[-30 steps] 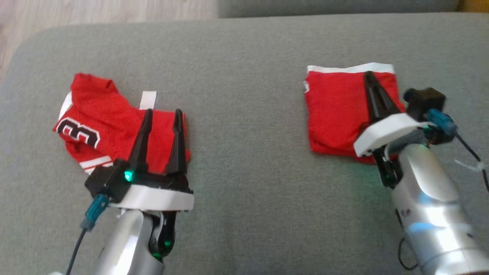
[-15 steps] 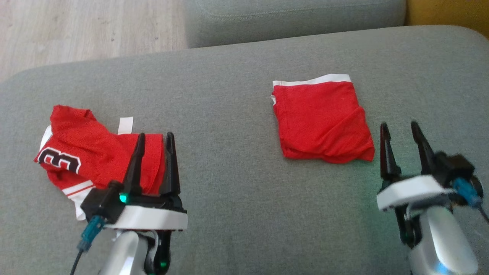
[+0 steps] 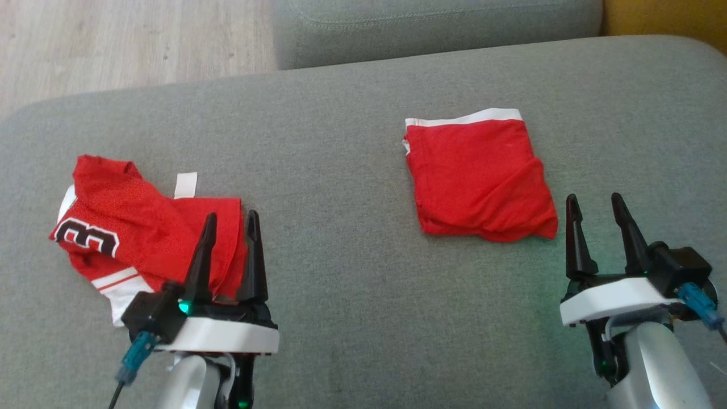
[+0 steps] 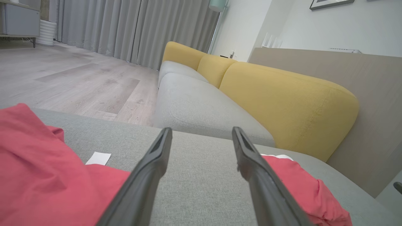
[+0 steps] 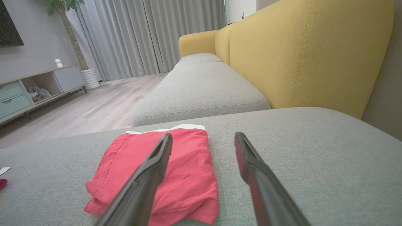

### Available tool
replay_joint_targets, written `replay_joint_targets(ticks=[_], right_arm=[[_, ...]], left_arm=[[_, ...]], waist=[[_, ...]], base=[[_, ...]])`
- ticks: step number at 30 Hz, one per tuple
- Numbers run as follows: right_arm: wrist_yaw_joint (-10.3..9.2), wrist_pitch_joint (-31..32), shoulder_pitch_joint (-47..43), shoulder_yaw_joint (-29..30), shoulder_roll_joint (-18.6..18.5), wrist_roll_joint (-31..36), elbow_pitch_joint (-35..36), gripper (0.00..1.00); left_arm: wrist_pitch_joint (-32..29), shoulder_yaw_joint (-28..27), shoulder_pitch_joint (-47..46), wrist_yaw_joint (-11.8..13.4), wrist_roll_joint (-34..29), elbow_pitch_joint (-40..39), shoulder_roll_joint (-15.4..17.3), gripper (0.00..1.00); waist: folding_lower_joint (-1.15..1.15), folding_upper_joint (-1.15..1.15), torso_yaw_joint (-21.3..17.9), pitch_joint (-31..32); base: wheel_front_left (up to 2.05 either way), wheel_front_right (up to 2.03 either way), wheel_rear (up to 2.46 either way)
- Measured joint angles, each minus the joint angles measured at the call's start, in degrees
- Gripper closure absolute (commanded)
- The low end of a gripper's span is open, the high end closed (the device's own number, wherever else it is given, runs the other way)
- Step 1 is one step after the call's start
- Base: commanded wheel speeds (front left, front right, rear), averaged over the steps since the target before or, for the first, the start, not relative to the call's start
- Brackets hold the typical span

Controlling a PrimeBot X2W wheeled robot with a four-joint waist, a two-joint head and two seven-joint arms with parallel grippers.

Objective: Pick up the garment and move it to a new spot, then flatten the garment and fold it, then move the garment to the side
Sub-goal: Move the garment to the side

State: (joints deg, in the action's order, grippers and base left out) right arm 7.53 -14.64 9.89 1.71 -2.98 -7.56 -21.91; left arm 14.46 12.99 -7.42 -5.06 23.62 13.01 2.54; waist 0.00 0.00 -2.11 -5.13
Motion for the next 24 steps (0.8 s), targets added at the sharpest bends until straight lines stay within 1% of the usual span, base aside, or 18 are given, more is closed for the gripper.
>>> replay_joint_targets(ticks=[3,7,10,12,13,18,19,24], right_arm=[[0.0,0.0,0.2,0.5,0.0,0.6,-0.1,0.0],[0.0,1.1,2.5,3.2,0.2,4.6,-2.9,0.0],[0.0,2.6,6.1,5.3,0.2,6.0,-5.5,0.0],[0.0,3.9,9.0,6.2,0.2,8.2,-7.3,0.0],[0.0,4.5,10.5,6.6,0.2,8.7,-8.4,0.0],[0.0,6.4,17.1,9.0,0.1,8.5,-15.2,0.0],[0.0,6.4,17.1,9.0,0.1,8.5,-15.2,0.0],[0.0,8.5,22.1,11.5,0.1,8.7,-22.8,0.0]], left_arm=[[0.0,0.2,-0.1,0.0,-0.3,0.0,0.0,0.0],[0.0,0.6,-1.0,-0.1,-0.7,-0.3,0.0,0.0],[0.0,1.4,-2.5,-0.1,-0.7,-0.2,0.0,0.0],[0.0,1.8,-3.7,-0.1,-0.7,-0.3,0.0,0.0],[0.0,1.9,-4.2,-0.4,-0.7,-0.3,0.0,0.0],[0.0,2.5,-6.5,-0.5,-0.8,-0.3,0.0,0.0],[0.0,2.5,-6.5,-0.5,-0.8,-0.3,0.0,0.0],[0.0,3.2,-7.3,-0.6,-0.8,-0.3,-0.1,0.0]], waist=[[0.0,0.0,0.5,-1.0],[0.0,0.0,1.4,-3.0],[0.01,0.0,2.5,-4.9],[0.01,0.0,3.2,-6.4],[0.01,0.0,3.6,-7.1],[0.01,0.0,5.7,-10.3],[0.01,0.0,5.7,-10.3],[0.01,0.0,7.5,-12.5]], base=[[0.0,0.0,0.0],[0.0,0.0,0.0],[0.0,0.0,0.0],[0.0,0.0,0.0],[0.0,0.0,0.0],[0.0,0.0,0.0],[0.0,0.0,0.0],[0.0,0.0,0.0]])
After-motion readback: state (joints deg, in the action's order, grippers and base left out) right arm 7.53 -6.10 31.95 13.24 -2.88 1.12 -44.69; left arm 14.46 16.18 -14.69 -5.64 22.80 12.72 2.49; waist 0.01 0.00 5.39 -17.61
